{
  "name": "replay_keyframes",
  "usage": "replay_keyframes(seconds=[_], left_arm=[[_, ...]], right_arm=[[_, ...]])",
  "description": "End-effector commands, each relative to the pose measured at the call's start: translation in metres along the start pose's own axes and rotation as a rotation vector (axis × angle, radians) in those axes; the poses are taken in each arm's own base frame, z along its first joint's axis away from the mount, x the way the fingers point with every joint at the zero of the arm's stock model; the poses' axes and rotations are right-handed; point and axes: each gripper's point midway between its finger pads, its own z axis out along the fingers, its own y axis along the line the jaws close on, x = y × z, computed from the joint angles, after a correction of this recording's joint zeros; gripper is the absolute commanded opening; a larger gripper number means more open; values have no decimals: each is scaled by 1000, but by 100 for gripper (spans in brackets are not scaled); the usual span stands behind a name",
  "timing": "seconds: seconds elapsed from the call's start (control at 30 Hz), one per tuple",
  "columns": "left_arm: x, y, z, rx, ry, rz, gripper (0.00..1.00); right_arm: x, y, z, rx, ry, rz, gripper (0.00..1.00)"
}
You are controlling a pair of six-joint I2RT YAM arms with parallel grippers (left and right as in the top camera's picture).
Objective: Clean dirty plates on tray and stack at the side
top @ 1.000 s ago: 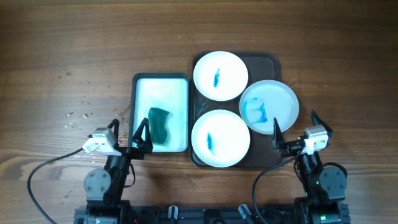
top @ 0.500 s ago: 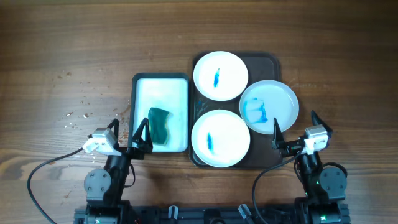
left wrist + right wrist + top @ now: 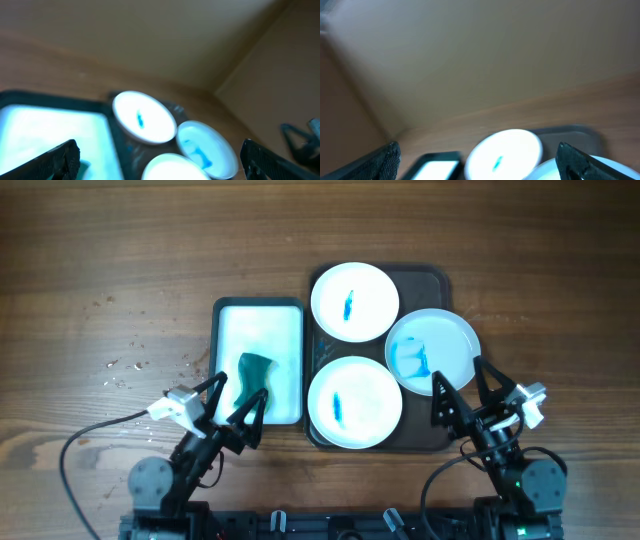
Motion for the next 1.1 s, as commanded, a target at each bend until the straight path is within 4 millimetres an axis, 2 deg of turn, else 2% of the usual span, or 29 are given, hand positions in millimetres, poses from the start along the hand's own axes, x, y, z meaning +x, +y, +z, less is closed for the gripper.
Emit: replay_keyframes(seconds=[0.0, 0.1, 0.2, 0.3, 0.43, 0.53, 0.6, 0.63, 0.7, 0.77, 0.8, 0.9, 1.0, 1.07], left_arm=[[-53, -44, -10, 70, -56, 24, 100], [-72, -46, -5, -26, 32, -6, 100], [-79, -44, 5, -123, 215, -20, 100], [-78, -28, 12, -311, 471, -127, 100], [-65, -6, 14, -483, 736, -211, 100], [-37, 0, 19, -499, 896, -333, 100], [-15, 14, 18, -555, 1003, -386, 100], [-4, 19, 16, -579, 1056, -411, 92], [26, 37, 8, -677, 1186, -402, 80], [48, 71, -8, -923, 1238, -340, 76], [56, 81, -13, -991, 1247, -315, 75], [98, 101, -2, -990, 1276, -284, 73], [130, 116, 8, -970, 1278, -268, 62], [150, 125, 17, -950, 1276, -261, 41]], right_arm=[[-48, 66, -12, -220, -24, -126, 100], [-85, 91, -19, -207, 8, -292, 100], [-102, 95, -17, -126, 143, -318, 99], [-105, 79, -11, 42, 390, -208, 100], [-96, 67, 2, 140, 623, -111, 100], [-75, 56, 16, 163, 739, -15, 100], [-57, 47, 20, 179, 831, 25, 98], [-48, 42, 20, 194, 876, 45, 87], [-28, 32, 16, 231, 975, 94, 77], [-8, 27, 10, 255, 1068, 133, 70], [-1, 26, 8, 260, 1099, 144, 68], [16, 26, 2, 252, 1169, 150, 65], [24, 26, 1, 244, 1185, 148, 64], [26, 25, 0, 246, 1187, 150, 64]])
